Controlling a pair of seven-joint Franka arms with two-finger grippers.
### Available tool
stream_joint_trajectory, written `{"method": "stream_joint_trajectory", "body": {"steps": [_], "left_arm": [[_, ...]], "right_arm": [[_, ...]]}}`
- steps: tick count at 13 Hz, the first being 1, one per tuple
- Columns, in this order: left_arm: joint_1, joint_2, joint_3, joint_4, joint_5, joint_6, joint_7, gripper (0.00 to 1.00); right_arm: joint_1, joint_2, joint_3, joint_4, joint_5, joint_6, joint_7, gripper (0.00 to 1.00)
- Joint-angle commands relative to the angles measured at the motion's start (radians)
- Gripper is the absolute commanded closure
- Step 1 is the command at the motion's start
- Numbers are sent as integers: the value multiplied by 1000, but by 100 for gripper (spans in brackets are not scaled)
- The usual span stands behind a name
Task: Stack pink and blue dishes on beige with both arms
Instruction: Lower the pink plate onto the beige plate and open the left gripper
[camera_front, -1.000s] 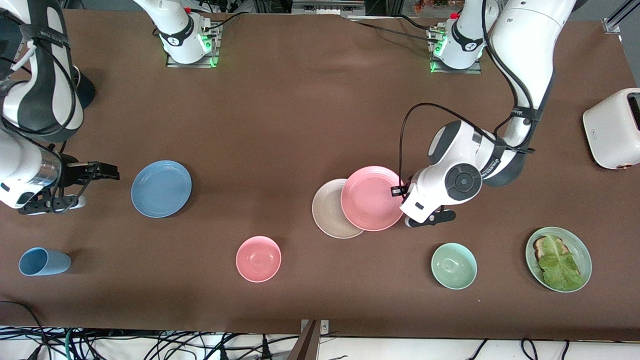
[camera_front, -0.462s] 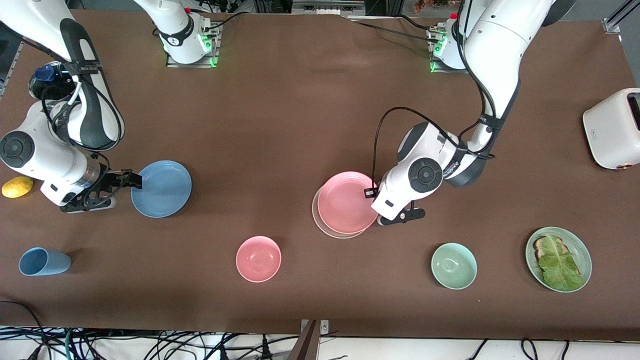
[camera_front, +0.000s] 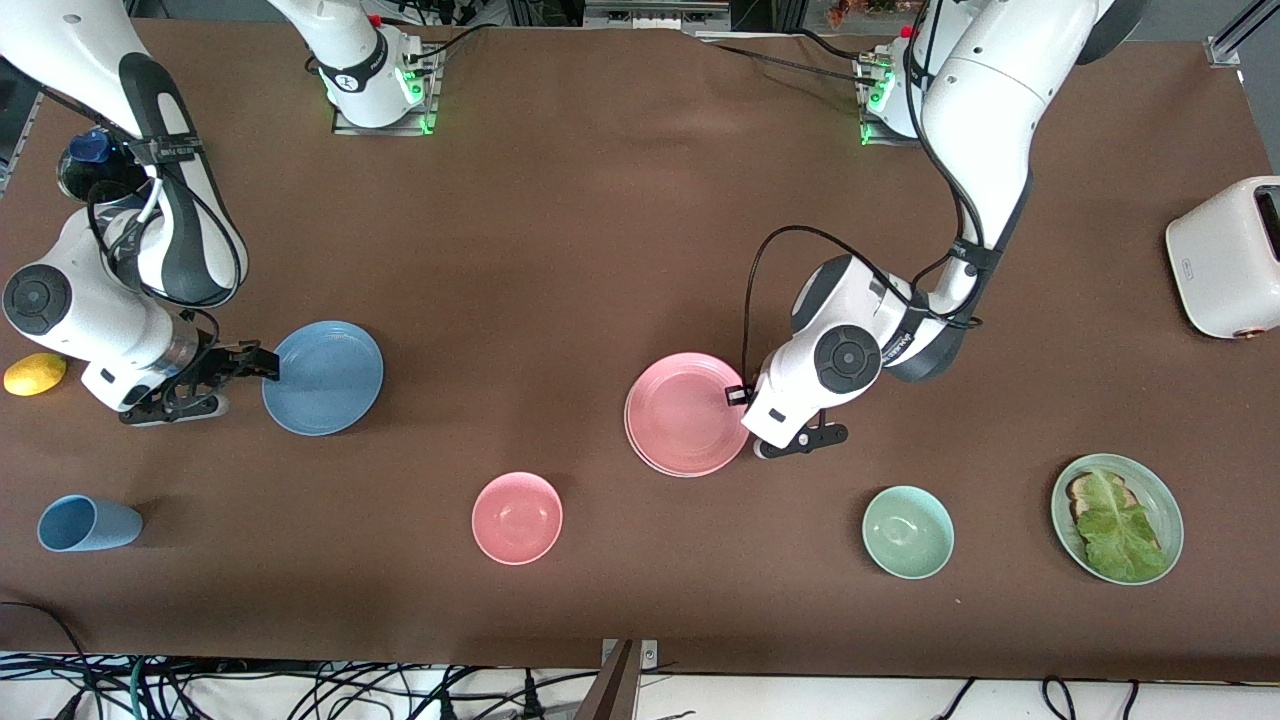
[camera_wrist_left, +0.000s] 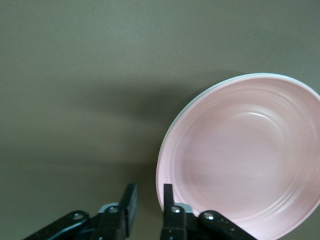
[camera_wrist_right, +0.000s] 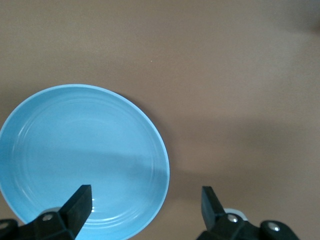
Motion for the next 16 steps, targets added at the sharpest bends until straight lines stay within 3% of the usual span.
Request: {"method": "stream_joint_trajectory", "body": {"steps": [1,6,16], "left_arm": [[1,-9,8,22,8,-33,-4,0],[79,-58,8,-20,46,-95,30,0],[356,-164,0,-29,51,-308,471,0]], "right_arm": [[-12,-8,11,-11,-10,16,-11,4],[-12,-8,11,-11,-10,16,-11,4],[-12,-8,11,-11,-10,16,-11,4]]}}
